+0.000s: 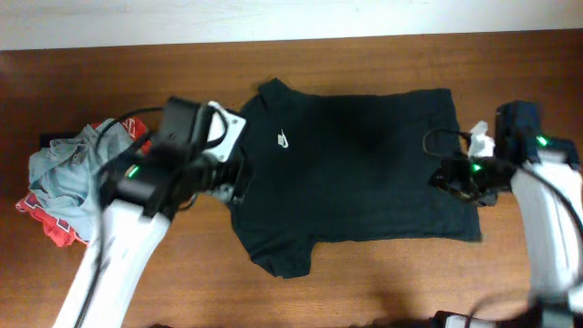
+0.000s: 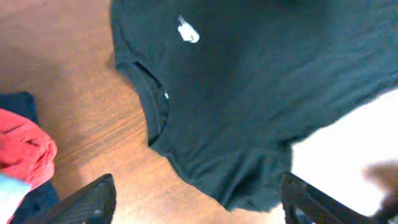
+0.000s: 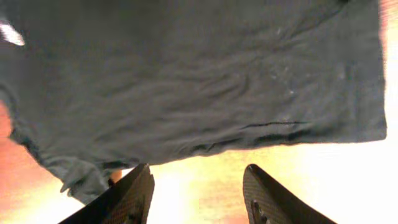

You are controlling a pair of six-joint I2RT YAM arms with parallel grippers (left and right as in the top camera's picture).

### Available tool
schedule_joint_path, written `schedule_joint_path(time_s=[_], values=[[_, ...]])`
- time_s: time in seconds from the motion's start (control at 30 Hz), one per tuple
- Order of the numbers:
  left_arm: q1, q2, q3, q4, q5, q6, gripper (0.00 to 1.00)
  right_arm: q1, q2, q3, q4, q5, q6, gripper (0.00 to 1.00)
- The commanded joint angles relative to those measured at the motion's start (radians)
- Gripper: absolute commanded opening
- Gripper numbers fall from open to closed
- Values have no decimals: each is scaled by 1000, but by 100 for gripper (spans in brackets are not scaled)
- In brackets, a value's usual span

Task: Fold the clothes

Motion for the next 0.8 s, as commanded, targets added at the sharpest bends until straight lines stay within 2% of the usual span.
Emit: schedule_joint_path(time_s=[0.0, 0.1, 0.2, 0.27, 0.47, 0.67, 0.77], values=[[5, -51, 3, -48, 27, 6, 73, -2, -170, 0, -35, 29, 11, 56], [5, -83, -38, -87, -74, -81, 66, -2, -270, -6, -77, 117, 72, 66], [5, -94, -144, -58, -88, -141, 65, -2, -338, -49, -98, 193, 131, 81], [5, -93, -241, -8, -86, -185, 65, -2, -359, -90, -98, 182, 157, 84], [5, -92, -564, 206, 143, -251, 66, -2, -330, -237, -30, 175, 212, 88], [5, -92, -713, 247, 192, -480, 66, -2, -260, -264, 17, 167, 211, 89], [5, -89, -741, 251, 261, -523, 66, -2, -244, -264, 28, 150, 211, 88]])
